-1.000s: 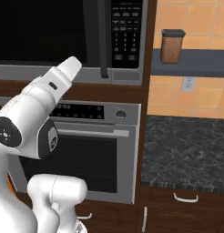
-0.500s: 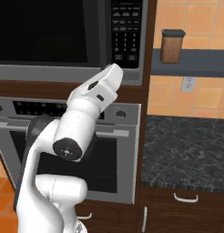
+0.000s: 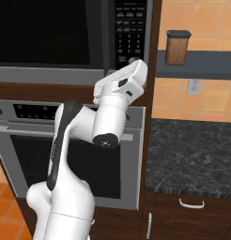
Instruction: Pick the bell pepper from the sink and place it in the bowl. Then pick the bowl and place it in the microwave. Then close the microwave door and press the start button.
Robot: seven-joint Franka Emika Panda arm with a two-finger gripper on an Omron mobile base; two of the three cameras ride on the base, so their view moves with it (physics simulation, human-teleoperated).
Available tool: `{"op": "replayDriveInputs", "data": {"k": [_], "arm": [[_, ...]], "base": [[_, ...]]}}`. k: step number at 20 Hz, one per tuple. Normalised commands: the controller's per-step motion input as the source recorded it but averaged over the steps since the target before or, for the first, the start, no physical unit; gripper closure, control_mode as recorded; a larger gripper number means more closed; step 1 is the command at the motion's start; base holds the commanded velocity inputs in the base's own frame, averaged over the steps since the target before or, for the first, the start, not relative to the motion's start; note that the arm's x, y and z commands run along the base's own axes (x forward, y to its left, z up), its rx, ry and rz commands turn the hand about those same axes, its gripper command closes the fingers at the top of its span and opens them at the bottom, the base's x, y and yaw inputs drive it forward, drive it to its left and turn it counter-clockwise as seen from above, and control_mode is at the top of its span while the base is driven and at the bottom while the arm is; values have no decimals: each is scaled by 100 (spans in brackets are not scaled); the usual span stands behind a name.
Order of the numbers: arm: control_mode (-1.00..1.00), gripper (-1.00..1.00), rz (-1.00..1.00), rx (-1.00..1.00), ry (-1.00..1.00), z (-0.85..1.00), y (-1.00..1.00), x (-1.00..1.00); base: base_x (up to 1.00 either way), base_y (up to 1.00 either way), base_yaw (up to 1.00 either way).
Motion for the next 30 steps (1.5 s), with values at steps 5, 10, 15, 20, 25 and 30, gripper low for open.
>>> {"op": "replayDriveInputs", "data": {"k": [5,10,15,20,25,30], "arm": [[-100,-100,0,0,-6,23,-42,39],[-100,-100,9,0,0,21,-22,27],[-100,-100,10,-1,-4,35,-35,4],[-100,-100,7,-1,-9,45,-32,1],[-100,-100,8,0,-2,6,-19,15],[-100,-100,14,0,-1,-4,6,7]], "base": [[0,0,0],[0,0,0],[0,0,0],[0,0,0],[0,0,0],[0,0,0]]}}
